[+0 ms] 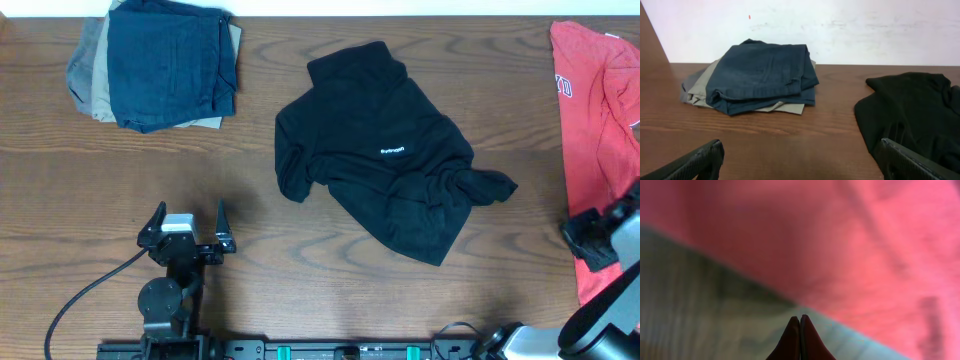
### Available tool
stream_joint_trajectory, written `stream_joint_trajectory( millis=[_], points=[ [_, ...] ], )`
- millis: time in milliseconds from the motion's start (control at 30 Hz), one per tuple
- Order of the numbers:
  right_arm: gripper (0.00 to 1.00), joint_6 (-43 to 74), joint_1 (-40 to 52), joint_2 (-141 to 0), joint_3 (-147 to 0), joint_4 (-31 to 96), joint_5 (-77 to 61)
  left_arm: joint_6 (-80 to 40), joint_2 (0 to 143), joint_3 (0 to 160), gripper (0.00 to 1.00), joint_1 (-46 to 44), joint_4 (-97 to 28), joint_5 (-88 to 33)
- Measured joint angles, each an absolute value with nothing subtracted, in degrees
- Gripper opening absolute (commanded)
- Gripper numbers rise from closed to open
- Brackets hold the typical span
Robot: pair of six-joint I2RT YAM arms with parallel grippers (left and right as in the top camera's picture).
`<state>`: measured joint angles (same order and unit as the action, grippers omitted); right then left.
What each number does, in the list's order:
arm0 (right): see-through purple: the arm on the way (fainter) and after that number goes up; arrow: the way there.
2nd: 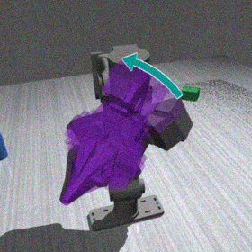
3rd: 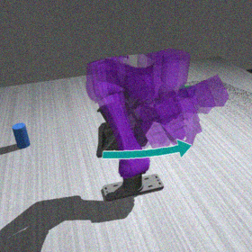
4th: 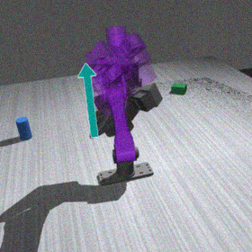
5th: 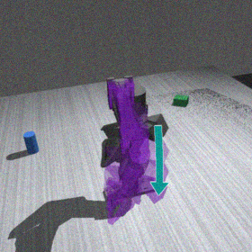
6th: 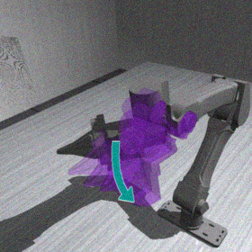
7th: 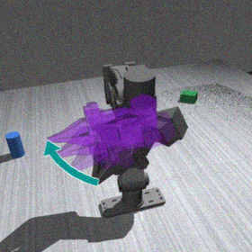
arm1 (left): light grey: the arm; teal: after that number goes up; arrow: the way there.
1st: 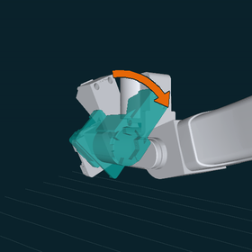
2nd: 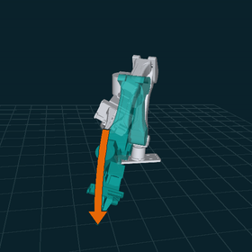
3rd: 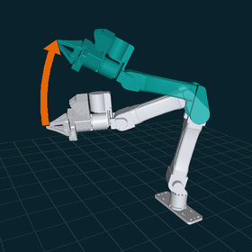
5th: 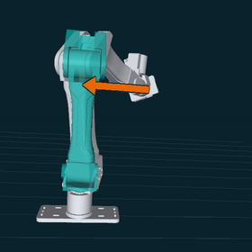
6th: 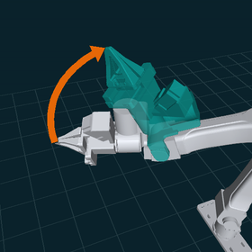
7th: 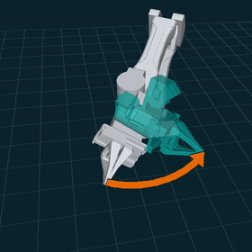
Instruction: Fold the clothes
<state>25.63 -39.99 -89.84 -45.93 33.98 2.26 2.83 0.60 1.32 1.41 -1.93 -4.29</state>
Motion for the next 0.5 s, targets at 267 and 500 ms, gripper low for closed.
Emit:
stream_joint_trajectory(
  millis=[267, 500],
  points=[
    [0.01, 26.98, -38.37, -93.71, -46.11, 33.34, 3.73, 2.81, 0.60, 1.32, 0.98, 1.41, -1.93, -4.27],
    [0.01, 27.20, -38.57, -94.70, -46.70, 31.57, 7.01, 2.83, 0.60, 1.32, 0.98, 1.41, -1.93, -4.29]
  ],
)
